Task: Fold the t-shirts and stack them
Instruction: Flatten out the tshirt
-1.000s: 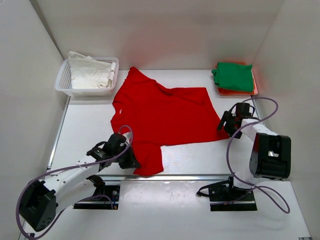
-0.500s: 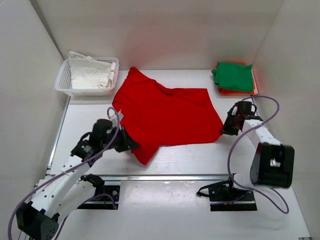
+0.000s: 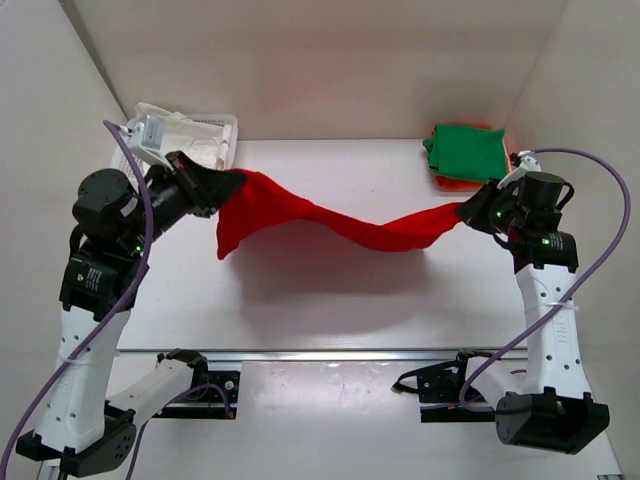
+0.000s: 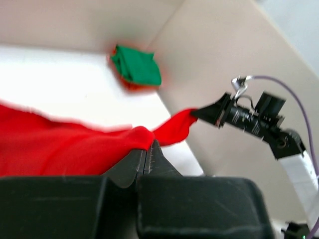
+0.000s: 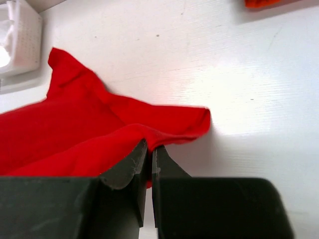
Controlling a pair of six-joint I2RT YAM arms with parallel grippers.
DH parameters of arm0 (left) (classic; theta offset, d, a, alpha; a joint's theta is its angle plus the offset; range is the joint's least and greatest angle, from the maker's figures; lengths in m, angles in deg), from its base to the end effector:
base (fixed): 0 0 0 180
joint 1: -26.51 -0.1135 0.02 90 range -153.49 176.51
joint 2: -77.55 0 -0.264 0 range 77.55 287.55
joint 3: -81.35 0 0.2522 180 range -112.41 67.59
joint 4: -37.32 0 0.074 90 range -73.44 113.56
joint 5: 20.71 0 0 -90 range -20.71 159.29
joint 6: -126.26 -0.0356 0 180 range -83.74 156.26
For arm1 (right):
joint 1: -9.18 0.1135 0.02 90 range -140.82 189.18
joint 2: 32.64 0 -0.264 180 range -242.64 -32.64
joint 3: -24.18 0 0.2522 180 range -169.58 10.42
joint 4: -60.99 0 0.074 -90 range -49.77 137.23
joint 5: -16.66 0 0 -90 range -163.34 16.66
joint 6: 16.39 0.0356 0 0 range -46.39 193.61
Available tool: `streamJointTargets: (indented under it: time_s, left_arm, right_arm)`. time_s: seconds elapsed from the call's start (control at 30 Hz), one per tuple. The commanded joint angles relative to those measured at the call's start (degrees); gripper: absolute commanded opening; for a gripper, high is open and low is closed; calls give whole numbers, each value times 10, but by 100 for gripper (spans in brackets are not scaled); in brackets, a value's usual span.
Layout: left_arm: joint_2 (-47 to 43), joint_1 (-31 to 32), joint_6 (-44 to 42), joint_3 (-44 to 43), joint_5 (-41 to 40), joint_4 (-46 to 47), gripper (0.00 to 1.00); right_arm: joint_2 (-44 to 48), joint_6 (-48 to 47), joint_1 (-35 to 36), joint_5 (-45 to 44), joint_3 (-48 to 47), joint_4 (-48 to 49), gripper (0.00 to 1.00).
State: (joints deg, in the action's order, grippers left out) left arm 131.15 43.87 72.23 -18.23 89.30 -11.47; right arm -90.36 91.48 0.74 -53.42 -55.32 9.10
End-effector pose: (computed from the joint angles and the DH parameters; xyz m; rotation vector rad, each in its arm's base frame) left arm 0.1356 -0.0552 0.5021 0.0069 1.7116 -0.9873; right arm 0.2057 -0.0183 0.3764 0.2690 2.0776 0.4635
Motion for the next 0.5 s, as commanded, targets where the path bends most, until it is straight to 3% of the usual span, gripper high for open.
streamJointTargets:
  time_s: [0.0, 0.23, 0.33, 0.47]
  left_arm:
    - [36, -25, -7, -11, 5, 17, 0]
    - [145, -76, -53, 16, 35, 61, 0]
    - [246, -109, -70, -35, 56, 87, 0]
    - [445, -138, -64, -340, 82, 29, 0]
  right_arm:
    - [-4, 6, -4, 28, -24, -16, 0]
    - [-108, 4, 34, 34, -25, 80, 0]
    - [-183, 2, 40, 31, -63, 138, 0]
    - [-272, 9, 34, 43, -199, 169, 0]
